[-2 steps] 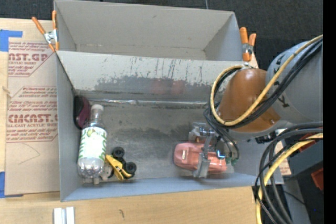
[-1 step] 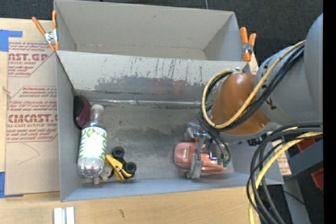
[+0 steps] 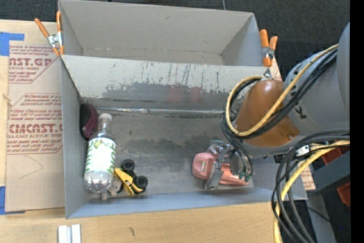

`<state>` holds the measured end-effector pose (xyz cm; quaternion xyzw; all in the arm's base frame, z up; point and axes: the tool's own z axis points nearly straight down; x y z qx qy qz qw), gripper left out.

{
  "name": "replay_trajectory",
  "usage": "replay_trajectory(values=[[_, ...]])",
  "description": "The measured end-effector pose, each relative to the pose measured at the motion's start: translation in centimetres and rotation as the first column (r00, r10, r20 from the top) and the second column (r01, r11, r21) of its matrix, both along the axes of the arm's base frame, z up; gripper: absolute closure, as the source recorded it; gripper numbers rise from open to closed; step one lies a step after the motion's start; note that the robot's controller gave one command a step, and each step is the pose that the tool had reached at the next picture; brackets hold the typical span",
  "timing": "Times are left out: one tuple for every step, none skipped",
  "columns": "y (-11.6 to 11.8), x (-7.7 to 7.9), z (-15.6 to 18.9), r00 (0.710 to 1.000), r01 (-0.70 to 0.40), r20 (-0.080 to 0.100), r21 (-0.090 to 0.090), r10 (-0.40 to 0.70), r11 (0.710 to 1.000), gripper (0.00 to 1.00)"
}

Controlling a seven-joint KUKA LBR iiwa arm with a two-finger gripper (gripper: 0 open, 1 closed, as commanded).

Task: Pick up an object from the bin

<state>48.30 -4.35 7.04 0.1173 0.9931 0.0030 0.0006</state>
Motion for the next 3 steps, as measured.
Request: replay_trajectory(values=[[0.01, 0.0, 0.0, 1.0, 0.0, 0.0, 0.0, 0.0, 1.0, 1.0], [0.04, -0.05, 0.25, 1.0, -0.001, -0.001, -0.001, 0.001, 1.0, 1.0], [0.0, -0.15, 0.77, 1.0, -0.001, -0.004, -0.002, 0.001, 1.0, 1.0]])
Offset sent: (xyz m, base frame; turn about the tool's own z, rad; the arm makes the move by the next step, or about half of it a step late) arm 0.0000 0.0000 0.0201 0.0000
